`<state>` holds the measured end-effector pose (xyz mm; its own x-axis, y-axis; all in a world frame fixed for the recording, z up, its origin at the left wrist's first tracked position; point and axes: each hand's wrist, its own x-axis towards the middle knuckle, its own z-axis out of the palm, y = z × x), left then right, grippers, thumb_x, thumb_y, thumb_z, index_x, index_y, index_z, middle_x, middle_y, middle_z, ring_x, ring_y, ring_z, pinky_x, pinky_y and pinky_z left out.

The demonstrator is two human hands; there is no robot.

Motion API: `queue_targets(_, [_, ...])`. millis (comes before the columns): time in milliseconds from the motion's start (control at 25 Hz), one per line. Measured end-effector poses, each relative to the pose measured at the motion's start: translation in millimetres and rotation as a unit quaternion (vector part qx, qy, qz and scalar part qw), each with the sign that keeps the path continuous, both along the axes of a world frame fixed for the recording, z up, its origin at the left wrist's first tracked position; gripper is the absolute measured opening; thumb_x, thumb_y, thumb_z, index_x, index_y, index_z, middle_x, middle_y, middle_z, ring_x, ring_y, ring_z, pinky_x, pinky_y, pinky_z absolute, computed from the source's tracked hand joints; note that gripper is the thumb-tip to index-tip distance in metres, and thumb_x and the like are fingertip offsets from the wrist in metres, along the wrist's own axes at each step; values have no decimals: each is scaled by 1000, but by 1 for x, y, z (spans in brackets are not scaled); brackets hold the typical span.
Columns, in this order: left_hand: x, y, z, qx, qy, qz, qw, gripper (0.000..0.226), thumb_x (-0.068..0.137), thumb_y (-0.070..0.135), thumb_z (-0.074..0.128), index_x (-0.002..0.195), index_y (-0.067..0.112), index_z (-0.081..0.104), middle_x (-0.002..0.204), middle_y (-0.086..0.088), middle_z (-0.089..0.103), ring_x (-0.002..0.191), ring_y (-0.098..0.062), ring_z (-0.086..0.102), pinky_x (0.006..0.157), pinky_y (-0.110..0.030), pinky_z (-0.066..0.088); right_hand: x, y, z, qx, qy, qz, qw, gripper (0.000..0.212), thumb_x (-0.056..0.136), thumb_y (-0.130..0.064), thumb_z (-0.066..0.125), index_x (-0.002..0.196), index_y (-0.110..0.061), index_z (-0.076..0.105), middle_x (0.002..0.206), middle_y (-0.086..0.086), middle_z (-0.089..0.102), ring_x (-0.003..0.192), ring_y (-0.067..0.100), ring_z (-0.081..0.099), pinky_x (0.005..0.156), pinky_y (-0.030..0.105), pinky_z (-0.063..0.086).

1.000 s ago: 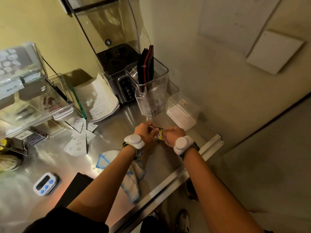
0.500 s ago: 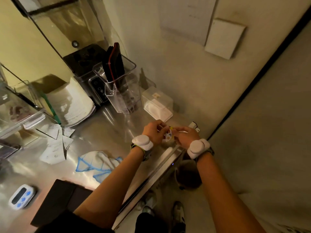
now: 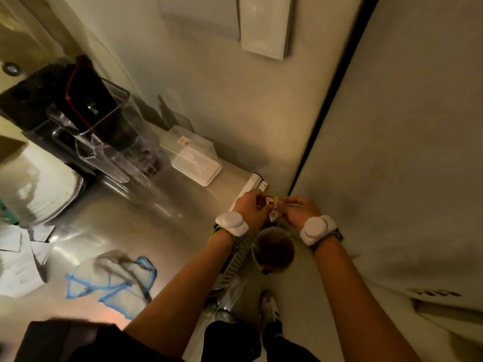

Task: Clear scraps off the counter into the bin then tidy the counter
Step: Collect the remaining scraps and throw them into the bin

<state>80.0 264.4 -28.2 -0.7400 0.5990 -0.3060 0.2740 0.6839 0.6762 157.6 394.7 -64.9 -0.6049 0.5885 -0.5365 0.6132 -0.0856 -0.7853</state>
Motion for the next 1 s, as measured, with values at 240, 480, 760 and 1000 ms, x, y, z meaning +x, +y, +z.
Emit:
queue_targets(240, [9,23,-46,-13,-42,-21,999,31,87,28,67,113,11,64,105,-8,72,95,-20,68,84,-32,56,23,19,-40,-54,-38,-42,997,15,78,-23,77,67,-29,70,103,12,76,83,21,69,77,32,58])
queue_targets(480, [13,35,-101,-28,-97,-27,994,31,82,23,71,111,16,61,93,2,66,88,-16,66,70,-20,52,35,29,-87,-90,-89,-49,991,19,81,-21,74,100,-18,75,112,12,72,94,25,65,94,38,53])
queue_targets(760, [18,56,-153,-120,-100,-22,988,27,83,22,68,109,14,66,107,-6,70,100,-23,68,84,-27,51,41,30,-132,-123,-98,-60,986,26,88,-5,62,113,-6,69,107,16,73,91,24,67,87,37,57])
queue_targets(1000, [11,59,-181,-123,-137,-84,979,32,90,18,63,120,9,61,117,-7,65,104,-21,62,81,-17,52,47,30,-171,-149,-101,-56,982,25,87,-8,65,111,-4,69,93,14,70,84,26,63,76,36,57])
